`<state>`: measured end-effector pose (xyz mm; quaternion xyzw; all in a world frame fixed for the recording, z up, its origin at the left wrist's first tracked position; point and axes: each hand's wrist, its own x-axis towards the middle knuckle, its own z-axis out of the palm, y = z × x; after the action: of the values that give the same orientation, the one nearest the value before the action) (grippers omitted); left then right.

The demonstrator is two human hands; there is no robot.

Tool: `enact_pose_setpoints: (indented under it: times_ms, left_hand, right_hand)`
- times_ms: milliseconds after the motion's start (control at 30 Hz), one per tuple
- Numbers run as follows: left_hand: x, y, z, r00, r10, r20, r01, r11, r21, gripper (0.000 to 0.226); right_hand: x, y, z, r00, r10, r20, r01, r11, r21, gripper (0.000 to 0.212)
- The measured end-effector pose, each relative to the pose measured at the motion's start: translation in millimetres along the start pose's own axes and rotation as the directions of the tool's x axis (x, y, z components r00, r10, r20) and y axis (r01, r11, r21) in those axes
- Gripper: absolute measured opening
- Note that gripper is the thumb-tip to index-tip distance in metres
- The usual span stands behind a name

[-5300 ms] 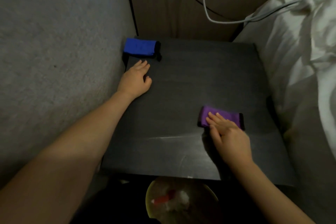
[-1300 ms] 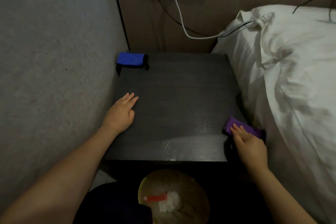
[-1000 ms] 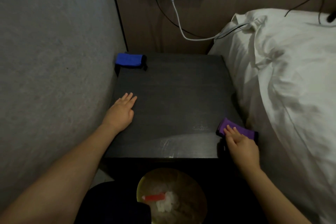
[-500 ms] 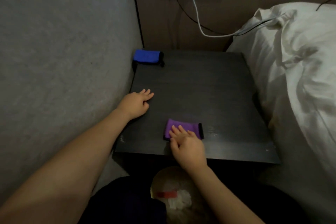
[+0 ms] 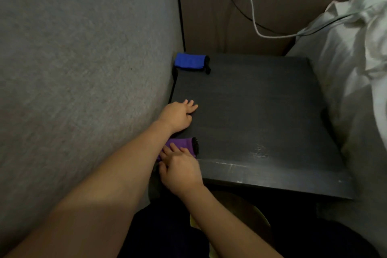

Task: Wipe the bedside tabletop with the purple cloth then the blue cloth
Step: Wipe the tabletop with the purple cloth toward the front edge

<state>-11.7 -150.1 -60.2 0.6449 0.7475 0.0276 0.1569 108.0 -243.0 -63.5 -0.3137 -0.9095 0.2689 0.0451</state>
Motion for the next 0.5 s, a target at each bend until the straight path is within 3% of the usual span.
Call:
enact_pose_setpoints:
  times_ms: [200,500]
  left_hand:
    - [-1.2,1.1,2.2,1.000,-0.010,-0.005,0.010,1.000,-0.018,0.055]
    - [-8.7,9.7,33.5,0.976,-0.023,-0.218,-0.010,0.988,-0.152,0.058]
  right_hand:
    - [-12.1,5.6,-1.9,0.998,-0.032,-0.050,0.031,0.999,-0.013,0.042]
    - [-68.5,58.9,-27.6,0.971,0.207,-0.122,-0.201,0.978,0.054,0.041]
